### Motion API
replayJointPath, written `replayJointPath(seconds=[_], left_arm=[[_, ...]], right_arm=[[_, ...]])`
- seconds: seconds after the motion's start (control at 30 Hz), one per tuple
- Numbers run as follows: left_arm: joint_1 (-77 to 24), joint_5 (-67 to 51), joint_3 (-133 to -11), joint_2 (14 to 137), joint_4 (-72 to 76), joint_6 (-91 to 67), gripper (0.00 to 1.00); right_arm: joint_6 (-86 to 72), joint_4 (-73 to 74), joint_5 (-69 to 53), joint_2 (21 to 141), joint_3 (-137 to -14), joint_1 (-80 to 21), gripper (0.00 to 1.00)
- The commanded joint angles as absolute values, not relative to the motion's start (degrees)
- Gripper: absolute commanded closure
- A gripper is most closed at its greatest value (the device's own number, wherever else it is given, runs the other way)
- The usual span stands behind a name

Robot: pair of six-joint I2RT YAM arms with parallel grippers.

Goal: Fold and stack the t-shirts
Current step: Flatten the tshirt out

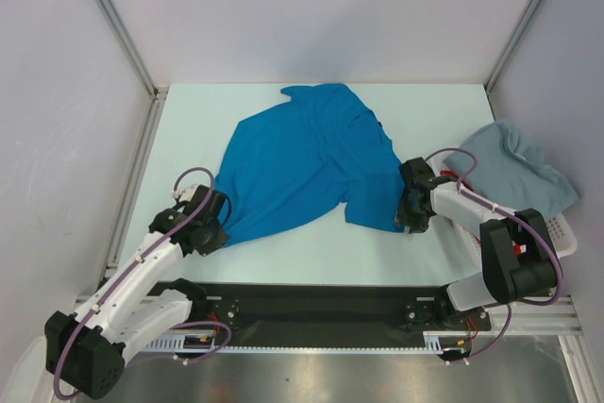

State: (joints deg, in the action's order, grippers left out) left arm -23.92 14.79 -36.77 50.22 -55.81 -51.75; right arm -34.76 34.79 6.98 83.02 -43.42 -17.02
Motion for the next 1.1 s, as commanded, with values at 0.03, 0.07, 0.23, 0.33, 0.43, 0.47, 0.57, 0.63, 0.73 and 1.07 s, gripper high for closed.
replayJointPath(seconds=[0.03,0.07,0.23,0.33,0.43,0.47,0.57,0.63,0.73,1.07], left_arm=[[-23.20,14.85,-39.29,49.92,-56.08,-50.01,1.00],[-23.12,14.77,-39.29,49.92,-56.16,-50.01,1.00],[-23.03,14.59,-39.29,49.75,-56.16,-50.10,1.00],[-22.94,14.41,-39.29,49.40,-56.16,-50.10,1.00],[-22.85,14.24,-39.55,49.04,-56.16,-50.19,1.00],[-22.76,14.24,-39.55,49.04,-56.34,-50.19,1.00],[-22.76,14.15,-39.73,48.34,-56.51,-50.27,1.00],[-22.76,13.98,-40.34,47.73,-56.60,-50.27,1.00],[-22.76,13.45,-43.14,47.72,-56.86,-48.87,1.00],[-22.50,15.82,-59.67,51.15,-56.69,-38.15,1.00]], right_arm=[[-37.00,32.35,6.77,84.38,-42.72,-16.79,0.60],[-37.18,32.08,6.59,84.29,-42.71,-16.79,0.60],[-38.14,29.81,6.85,83.76,-41.75,-16.79,0.70],[-38.58,28.22,7.91,83.32,-41.22,-16.79,0.77],[-39.72,27.86,10.02,81.92,-40.78,-16.53,0.87],[-39.90,27.95,10.63,81.65,-40.78,-16.44,0.89],[-40.25,28.47,10.81,79.46,-41.04,-16.08,1.00],[-40.25,30.48,10.98,77.36,-42.53,-16.08,1.00],[-39.38,33.04,11.42,72.97,-45.95,-16.08,1.00],[-33.84,36.48,8.62,68.99,-65.97,-14.95,1.00]])
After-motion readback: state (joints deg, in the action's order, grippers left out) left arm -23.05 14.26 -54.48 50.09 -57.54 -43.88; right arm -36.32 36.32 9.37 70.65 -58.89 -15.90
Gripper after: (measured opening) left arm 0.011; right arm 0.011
